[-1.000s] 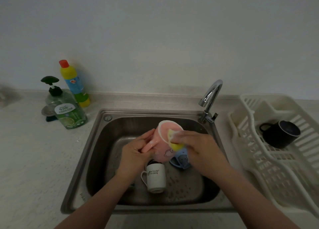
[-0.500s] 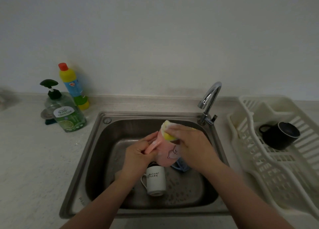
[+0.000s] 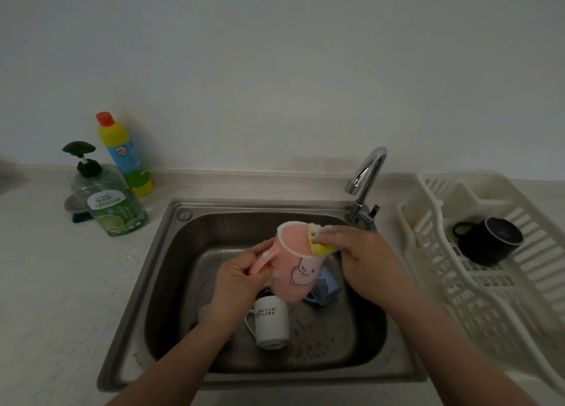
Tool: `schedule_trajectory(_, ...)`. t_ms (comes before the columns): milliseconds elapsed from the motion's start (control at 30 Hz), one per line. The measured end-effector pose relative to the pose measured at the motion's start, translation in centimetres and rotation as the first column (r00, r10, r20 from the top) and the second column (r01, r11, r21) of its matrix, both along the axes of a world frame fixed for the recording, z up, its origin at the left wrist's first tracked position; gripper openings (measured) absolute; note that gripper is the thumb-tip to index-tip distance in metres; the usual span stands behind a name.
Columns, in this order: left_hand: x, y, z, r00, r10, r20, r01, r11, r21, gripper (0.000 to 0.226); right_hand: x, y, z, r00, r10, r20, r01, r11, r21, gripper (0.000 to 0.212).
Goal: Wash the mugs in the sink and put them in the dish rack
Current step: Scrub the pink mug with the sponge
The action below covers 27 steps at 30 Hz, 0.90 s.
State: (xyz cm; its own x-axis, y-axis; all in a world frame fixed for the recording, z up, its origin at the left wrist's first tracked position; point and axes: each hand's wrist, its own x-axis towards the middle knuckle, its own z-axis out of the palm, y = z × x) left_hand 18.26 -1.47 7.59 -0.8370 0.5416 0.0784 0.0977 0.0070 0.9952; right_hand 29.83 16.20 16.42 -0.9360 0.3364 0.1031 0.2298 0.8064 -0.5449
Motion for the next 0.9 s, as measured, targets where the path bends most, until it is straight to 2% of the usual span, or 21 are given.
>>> schedule_trajectory(100,0.6,0.4,0.0,0.999,0.016,0.051,-0.017,0.999,0.031,0.030,-1.9,-1.7,0.9,0.991,0.107,0.075,-0.110,0.993,0.046,0.037)
schedule_trajectory(167,0.6,0.3,0.3,0.999,0.016,0.033,-0.016,1.000,0.026,0.027,-1.5,-1.8,1.5,0.980,0.178,0.093,-0.185,0.979,0.084,0.039)
schedule_trajectory(300,0.1,0.0,0.5,0.999,-0.053,-0.011,0.053,0.998,0.015,0.018,-0.9,0.6,1.6,0.993,0.049,0.111,-0.063,0.990,0.129,0.044)
schedule_trajectory(433,0.0,0.1,0.4,0.999,-0.021,-0.051,0.020,1.000,-0.003,0.027,-1.8,-2.0,1.5,0.978,0.197,0.070,-0.203,0.975,0.093,0.040)
schedule_trajectory(467,-0.2,0.0,0.2,0.999,-0.013,-0.047,0.012,1.000,-0.011,0.023,-1.1,-1.7,1.3,0.977,0.205,0.065,-0.210,0.976,0.066,0.038)
schedule_trajectory(533,-0.5,-0.4,-0.4,0.998,-0.020,-0.064,0.017,0.999,-0.038,0.010,-0.1,-0.1,0.4,0.992,0.117,0.056,-0.120,0.992,0.047,0.038)
schedule_trajectory(600,-0.4,-0.4,-0.2,0.997,-0.045,-0.067,0.042,0.998,-0.050,0.013,-0.5,0.3,-0.1,0.997,0.066,0.026,-0.068,0.996,0.062,0.042)
schedule_trajectory(667,-0.1,-0.1,0.2,0.996,-0.054,-0.065,0.052,0.998,-0.027,0.026,-1.5,-1.3,0.1,0.986,0.161,0.038,-0.164,0.982,0.096,0.043)
schedule_trajectory(733,-0.1,-0.1,0.3,0.998,-0.044,-0.043,0.043,0.999,-0.015,0.026,-0.9,-2.1,0.5,0.974,0.227,0.030,-0.228,0.967,0.114,0.041)
schedule_trajectory(900,-0.5,-0.3,0.5,0.995,-0.064,-0.082,0.058,0.996,-0.068,0.023,0.3,0.3,-0.6,0.996,0.086,0.004,-0.086,0.993,0.078,0.047)
